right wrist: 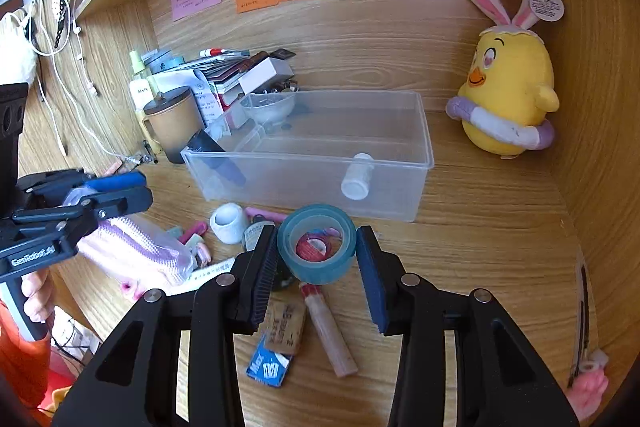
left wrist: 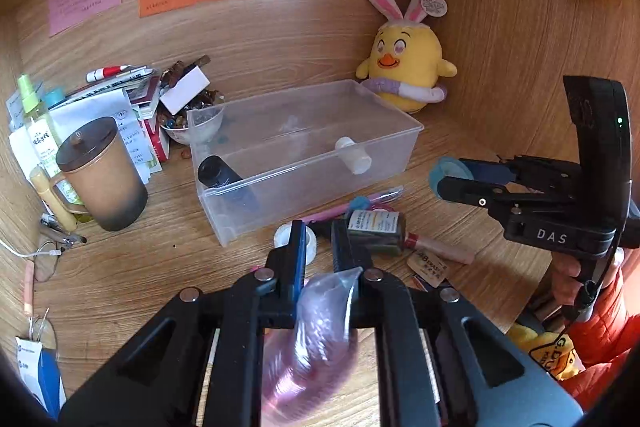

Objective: Organize objects
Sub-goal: 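Carry the rope bag and tape roll into the clear bin and release both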

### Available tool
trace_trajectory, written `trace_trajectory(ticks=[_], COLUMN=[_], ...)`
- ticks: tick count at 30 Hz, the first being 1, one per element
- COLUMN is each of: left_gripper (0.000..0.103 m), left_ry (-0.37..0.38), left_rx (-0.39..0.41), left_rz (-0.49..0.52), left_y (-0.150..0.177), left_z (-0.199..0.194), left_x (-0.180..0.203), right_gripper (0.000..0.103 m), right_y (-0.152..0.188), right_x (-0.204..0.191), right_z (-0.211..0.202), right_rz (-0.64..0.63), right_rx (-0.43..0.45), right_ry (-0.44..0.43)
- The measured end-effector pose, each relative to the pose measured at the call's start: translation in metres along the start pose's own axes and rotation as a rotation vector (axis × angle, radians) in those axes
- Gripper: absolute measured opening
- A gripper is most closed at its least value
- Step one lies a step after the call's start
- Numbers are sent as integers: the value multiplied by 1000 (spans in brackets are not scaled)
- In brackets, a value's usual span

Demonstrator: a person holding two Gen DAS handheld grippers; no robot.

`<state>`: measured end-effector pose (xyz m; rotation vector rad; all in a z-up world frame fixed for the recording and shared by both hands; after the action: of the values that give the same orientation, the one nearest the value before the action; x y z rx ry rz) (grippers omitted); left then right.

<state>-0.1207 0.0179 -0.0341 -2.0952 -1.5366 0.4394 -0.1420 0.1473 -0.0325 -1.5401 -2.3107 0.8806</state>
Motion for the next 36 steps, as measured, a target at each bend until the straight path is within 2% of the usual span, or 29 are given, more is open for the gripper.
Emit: trace_trajectory(ticks=[3, 4, 6, 7, 8, 10, 13, 15, 16, 18, 20, 27, 36], left_gripper=[14, 21, 41, 58, 65, 65, 65, 53, 37, 30, 24, 23, 23], left_ry=[-10, -13, -37, -61, -85, -106, -71, -51, -40, 2, -2, -51, -47], left_rx=[-26, -42, -61, -66, -65, -84, -119, -144, -157, -149, -130, -75, 13], left_rz=[14, 19, 23, 26, 29, 35, 4, -22, -28, -47, -48, -69, -100], left_y=[6, 10, 18, 22, 27, 38, 58, 69, 74, 79, 81, 70, 8], left_z=[5, 7, 10, 12, 14, 19, 28, 35, 38, 36, 31, 10, -5], left_x=[-1, -1, -4, -6, -8, -14, -23, -28, -30, -31, -30, -38, -49], right_gripper=[37, 37, 37, 37, 37, 37, 37, 37, 37, 37, 37, 37, 37], right_y=[-4, -4, -4, -5, -6, -8, -11, -11, -11, -11, -11, -20, -50], right_x=[-1, -2, -2, -2, -1, 1, 3, 3, 2, 0, -3, -8, -4], right_z=[7, 8, 11, 11, 11, 12, 12, 14, 15, 18, 21, 20, 6], right_rz=[-5, -8, -13, -15, -16, -16, -9, -7, -8, -16, -24, -36, -51], right_rx=[-11, -14, -18, -18, -18, -17, -14, -18, -21, -28, -33, -22, 37], right_ry=[-5, -9, -7, -5, -4, -2, -8, -12, -11, -4, 3, 16, 54])
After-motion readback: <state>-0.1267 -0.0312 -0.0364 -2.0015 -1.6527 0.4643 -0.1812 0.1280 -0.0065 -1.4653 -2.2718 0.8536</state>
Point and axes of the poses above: each gripper's, at about its wrist camera, not at the fingertips, and z roughly the way its jaws point, x to its right, y to its underside, the point moved 8 cm from there along z, roughly the way its jaws point, and after that the axes turned 15 degrees about -x, right-handed, at the moved point
